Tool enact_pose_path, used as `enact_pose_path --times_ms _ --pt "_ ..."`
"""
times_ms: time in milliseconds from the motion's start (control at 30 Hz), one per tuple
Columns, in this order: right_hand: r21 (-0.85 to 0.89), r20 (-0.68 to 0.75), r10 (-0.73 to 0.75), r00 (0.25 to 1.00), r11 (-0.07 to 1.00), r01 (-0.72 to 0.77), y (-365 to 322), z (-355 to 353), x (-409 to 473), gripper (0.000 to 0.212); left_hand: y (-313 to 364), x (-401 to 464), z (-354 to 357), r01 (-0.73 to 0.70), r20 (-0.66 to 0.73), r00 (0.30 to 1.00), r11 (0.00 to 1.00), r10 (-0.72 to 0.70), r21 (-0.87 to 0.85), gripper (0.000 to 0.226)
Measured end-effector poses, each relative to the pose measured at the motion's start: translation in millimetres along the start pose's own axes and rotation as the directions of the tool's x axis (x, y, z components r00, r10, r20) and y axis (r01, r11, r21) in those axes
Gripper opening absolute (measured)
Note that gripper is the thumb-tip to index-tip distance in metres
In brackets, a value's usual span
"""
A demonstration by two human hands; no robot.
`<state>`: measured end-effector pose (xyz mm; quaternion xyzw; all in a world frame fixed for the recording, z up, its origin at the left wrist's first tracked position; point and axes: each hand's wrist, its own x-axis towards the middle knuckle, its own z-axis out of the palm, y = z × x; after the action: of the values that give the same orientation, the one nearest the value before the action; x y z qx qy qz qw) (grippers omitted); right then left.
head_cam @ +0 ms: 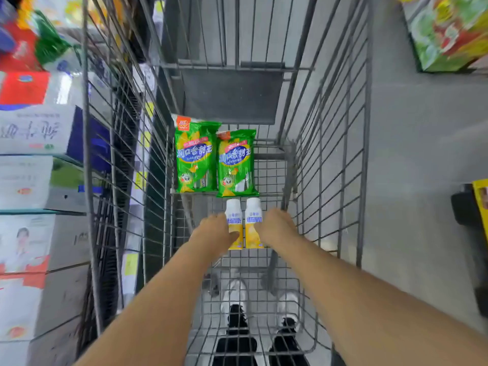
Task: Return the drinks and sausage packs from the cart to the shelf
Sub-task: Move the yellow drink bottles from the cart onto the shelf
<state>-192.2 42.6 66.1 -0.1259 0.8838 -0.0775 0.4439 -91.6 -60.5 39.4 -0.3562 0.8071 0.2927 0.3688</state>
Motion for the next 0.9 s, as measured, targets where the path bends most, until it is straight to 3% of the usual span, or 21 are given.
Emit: enact_pose_path --times_ms 100,167,267,333,433,533,633,733,900 --pt "0.09 -0.018 0.109 0.994 0.99 -0.107 -3 25 28 0.026 -5 28 16 0.039 0.013 0.999 0.986 -0.038 -0.165 0.044" --pt "0.153 0.014 0.155 0.988 0.976 -0.155 0 37 44 0.028 -3 39 24 0.103 0.028 0.995 0.948 -0.099 -0.301 0.025" --pt "0.291 0.061 0.221 0.973 0.929 -0.229 5 53 59 0.036 3 48 30 0.185 0.036 0.981 0.856 -0.192 -0.483 0.033" --pt "0.361 0.052 0.272 0.961 0.892 -0.272 6 58 64 0.045 6 52 31 0.203 0.055 0.976 0.801 -0.209 -0.563 0.021" --pt "0.378 0.059 0.32 0.945 0.869 -0.318 7 60 66 0.054 2 56 32 0.235 0.092 0.97 0.758 -0.227 -0.609 0.048" --pt "0.476 0.194 0.295 0.936 0.805 -0.353 11 63 66 0.034 -8 58 32 0.253 0.11 0.965 0.744 -0.237 -0.618 0.056" --pt "0.458 0.294 0.25 0.923 0.811 -0.365 12 59 58 0.033 -16 51 30 0.28 0.147 0.958 0.705 -0.244 -0.651 0.047" --pt "0.449 0.301 0.207 0.931 0.83 -0.33 9 46 39 0.031 -19 27 22 0.298 0.205 0.954 0.669 -0.217 -0.681 0.042" --pt "0.317 0.235 0.042 0.971 0.941 -0.118 -16 -22 -22 0.025 -11 -38 -23 0.227 0.166 0.974 0.597 -0.157 -0.769 0.06"
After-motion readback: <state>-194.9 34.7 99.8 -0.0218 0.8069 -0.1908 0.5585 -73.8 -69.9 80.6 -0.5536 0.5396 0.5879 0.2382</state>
